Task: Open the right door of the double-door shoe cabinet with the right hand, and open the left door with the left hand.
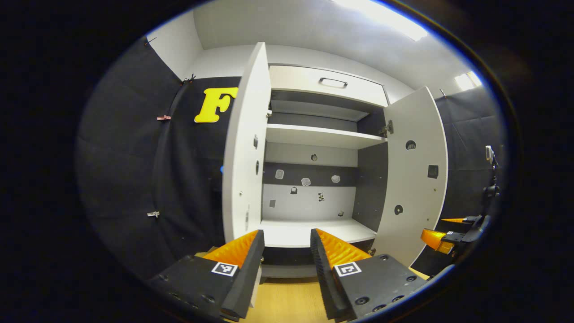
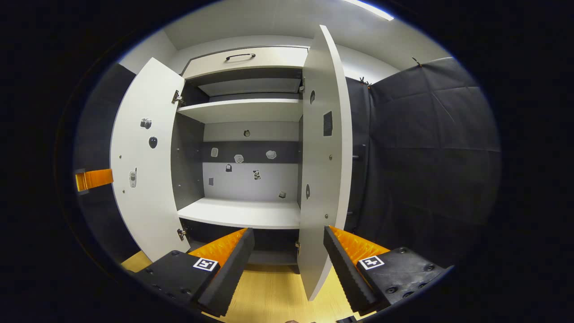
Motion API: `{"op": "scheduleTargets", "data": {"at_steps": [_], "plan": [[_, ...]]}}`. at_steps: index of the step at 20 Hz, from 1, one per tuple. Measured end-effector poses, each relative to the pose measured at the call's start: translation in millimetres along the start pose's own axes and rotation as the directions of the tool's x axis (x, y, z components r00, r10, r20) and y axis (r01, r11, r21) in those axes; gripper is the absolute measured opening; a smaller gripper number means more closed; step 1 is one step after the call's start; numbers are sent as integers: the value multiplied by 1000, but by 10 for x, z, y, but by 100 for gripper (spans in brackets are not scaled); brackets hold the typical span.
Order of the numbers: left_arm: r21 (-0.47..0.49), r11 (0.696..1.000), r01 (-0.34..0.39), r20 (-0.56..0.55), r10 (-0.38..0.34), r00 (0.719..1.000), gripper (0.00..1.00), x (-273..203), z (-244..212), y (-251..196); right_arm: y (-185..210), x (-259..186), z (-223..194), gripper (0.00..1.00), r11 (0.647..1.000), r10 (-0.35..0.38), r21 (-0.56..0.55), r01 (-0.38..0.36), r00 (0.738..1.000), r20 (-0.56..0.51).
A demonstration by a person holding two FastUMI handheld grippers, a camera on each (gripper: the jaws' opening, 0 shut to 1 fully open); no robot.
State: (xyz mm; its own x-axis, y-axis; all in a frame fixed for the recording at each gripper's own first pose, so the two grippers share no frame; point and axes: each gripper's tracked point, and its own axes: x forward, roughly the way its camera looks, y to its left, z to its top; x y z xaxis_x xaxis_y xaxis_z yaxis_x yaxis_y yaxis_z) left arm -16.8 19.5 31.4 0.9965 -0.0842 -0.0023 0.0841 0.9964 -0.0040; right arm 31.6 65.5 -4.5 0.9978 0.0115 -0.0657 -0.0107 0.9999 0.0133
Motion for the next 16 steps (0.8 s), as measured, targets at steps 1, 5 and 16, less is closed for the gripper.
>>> {"op": "scheduleTargets", "data": {"at_steps": [1,5,16], "plan": [[5,1000,-1,-2,1,1000,70,7,-31,-88,-7,-9,-24,98,1000,10,-1,-10,1000,-1],[40,999,-16,12,15,1000,96,13,-121,-352,-26,-48,-160,98,999,46,12,-45,999,-23],[74,992,-98,31,96,995,98,-118,-368,-446,26,-144,-373,98,995,95,27,-94,995,-20]]}}
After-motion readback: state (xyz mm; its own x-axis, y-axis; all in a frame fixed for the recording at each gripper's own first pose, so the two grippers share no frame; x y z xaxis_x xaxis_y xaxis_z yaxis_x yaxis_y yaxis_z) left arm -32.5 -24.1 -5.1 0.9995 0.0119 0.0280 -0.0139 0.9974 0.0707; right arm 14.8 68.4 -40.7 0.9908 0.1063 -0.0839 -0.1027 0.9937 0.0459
